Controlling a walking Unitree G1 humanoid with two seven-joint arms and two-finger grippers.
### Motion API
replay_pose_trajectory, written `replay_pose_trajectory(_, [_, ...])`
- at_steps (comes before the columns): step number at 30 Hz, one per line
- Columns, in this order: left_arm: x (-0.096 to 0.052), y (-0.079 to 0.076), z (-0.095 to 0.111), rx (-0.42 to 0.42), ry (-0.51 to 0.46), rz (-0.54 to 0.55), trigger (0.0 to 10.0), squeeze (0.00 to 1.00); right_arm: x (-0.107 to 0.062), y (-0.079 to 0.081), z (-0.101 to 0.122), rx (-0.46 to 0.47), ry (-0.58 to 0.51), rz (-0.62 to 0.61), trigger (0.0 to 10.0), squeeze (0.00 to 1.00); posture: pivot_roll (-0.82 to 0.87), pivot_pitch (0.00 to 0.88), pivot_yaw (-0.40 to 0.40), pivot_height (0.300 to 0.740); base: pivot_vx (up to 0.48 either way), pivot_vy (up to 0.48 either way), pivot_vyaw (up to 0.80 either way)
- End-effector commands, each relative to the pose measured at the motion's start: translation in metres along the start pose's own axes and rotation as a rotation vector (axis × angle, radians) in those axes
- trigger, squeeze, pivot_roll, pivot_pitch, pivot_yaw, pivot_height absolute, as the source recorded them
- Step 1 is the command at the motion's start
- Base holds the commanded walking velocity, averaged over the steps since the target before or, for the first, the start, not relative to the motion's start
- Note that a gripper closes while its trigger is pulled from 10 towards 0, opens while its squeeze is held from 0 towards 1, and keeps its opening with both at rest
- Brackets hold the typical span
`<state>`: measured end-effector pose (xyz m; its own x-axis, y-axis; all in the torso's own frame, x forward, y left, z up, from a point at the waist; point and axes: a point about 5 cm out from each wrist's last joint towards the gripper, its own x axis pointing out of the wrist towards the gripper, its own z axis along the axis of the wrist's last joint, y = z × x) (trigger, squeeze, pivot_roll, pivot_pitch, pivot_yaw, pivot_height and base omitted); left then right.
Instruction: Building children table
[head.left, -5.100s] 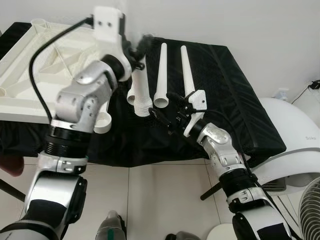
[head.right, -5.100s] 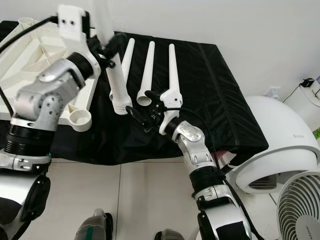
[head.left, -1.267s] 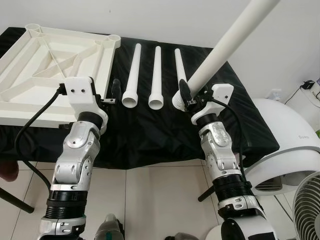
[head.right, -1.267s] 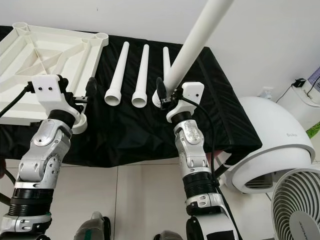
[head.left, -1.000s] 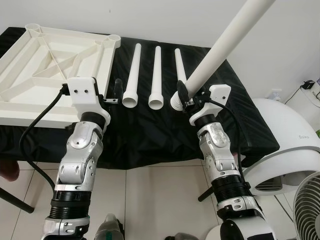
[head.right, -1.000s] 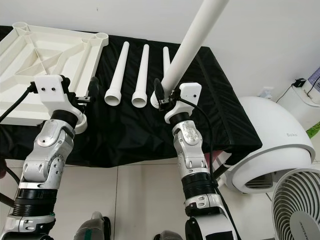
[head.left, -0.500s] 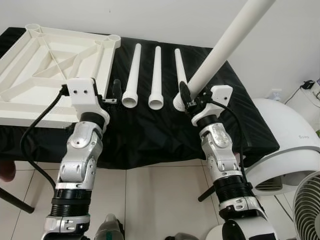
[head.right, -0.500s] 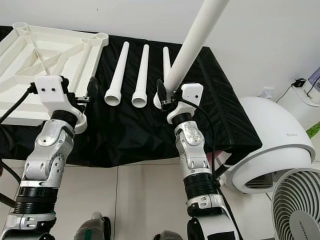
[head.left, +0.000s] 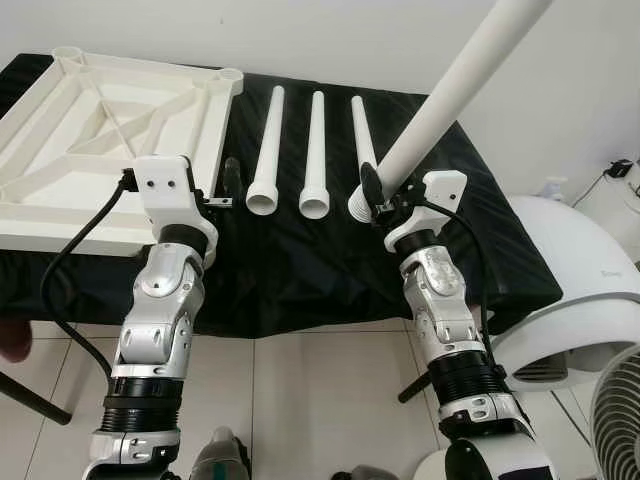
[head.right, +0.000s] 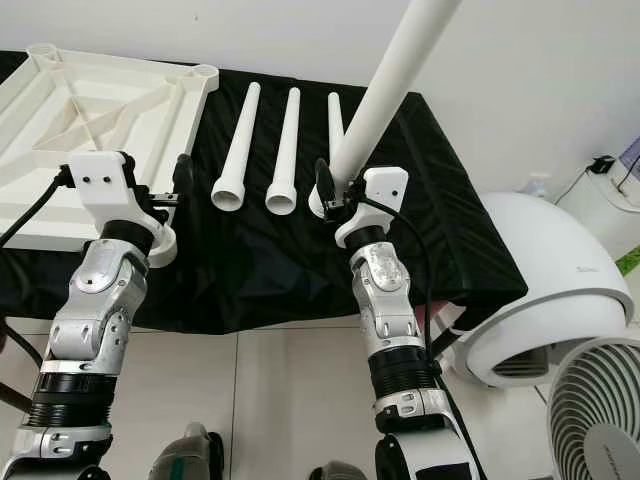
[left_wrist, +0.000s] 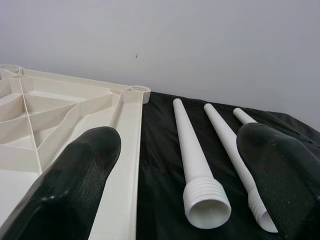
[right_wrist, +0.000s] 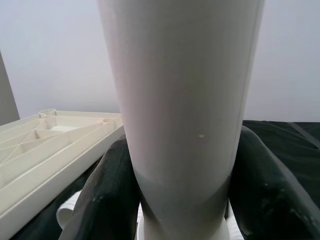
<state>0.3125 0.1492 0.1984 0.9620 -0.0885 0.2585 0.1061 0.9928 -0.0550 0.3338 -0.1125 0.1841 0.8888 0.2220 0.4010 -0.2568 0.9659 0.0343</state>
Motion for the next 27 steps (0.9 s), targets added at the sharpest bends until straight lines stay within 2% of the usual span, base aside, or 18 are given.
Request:
replay_pose_trajectory(1, [0.0024,-0.0011,-0.0003,0.003,-0.003,0.009,10.0,0.0,-0.0024,-0.0026,-0.0007,-0.012,-0.005,-0.008,10.0,0.0,0.08,0.0,-0.067,0.74,0.0,0.255,0.0])
replay_pose_trajectory(27, [0.0021,-0.0023,0.0004,0.001,-0.008,0.006,10.0,0.0,-0.005,-0.0069,-0.0022,-0.031,0.007,-0.018,10.0,0.0,0.08,0.0,-0.071,0.74,0.0,0.332,0.0])
